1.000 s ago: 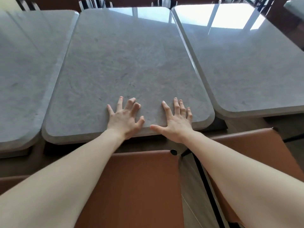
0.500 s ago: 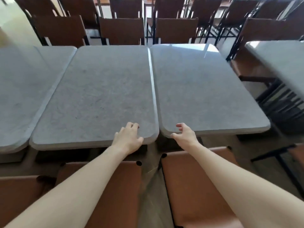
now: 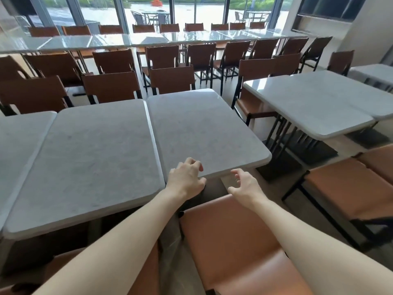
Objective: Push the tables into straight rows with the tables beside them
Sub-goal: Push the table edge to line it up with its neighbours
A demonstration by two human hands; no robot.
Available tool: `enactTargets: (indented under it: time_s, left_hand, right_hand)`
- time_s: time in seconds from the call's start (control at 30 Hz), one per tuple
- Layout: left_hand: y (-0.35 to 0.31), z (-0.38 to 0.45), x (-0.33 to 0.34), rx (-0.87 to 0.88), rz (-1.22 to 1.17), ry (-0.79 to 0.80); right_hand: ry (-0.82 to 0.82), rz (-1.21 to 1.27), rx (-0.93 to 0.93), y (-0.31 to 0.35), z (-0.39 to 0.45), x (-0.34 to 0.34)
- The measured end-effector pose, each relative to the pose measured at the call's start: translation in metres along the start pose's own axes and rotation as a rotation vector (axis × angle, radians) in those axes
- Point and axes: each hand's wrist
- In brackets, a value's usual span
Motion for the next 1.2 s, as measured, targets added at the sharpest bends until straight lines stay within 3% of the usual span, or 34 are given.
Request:
enactTargets:
  time_s: [0.3, 0.5, 0.73, 0.9, 1.13, 1.2]
  left_hand:
    - [0.019, -0.057, 0.009, -0.082, 0.062, 0.036]
    - [0.037, -0.062, 0.042, -0.193, 0.100, 0.130]
    - [0.018, 0.020, 0.100, -0.195, 0.141, 0.099]
    - [0.009, 0.109, 0.192, -0.223, 0.209, 0.088]
    - [0.049, 0.185, 0.260, -0.171, 0.335, 0.081]
    - [0.063, 0.190, 0.273, -0.174, 0.357, 0.024]
  right_hand:
    - [0.020, -0.071, -0.043, -0.008, -0.048, 0.007]
    - [0.117, -0.150, -0.104, -0.008, -0.022, 0.015]
    - [0.168, -0.345, -0.195, -0.051, 0.070, 0.028]
    - [0.185, -0.710, -0.527, -0.093, 0.178, 0.068]
    - [0.132, -0.853, -0.505, -0.148, 0.287, 0.113]
    - [0.036, -0.812, -0.558, -0.166, 0.297, 0.128]
Point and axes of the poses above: each hand's wrist, its own z-axis towards the middle knuckle, its own x-axis out of the palm, y = z × x, and after that the axes turned 5 degrees about -y, right-handed
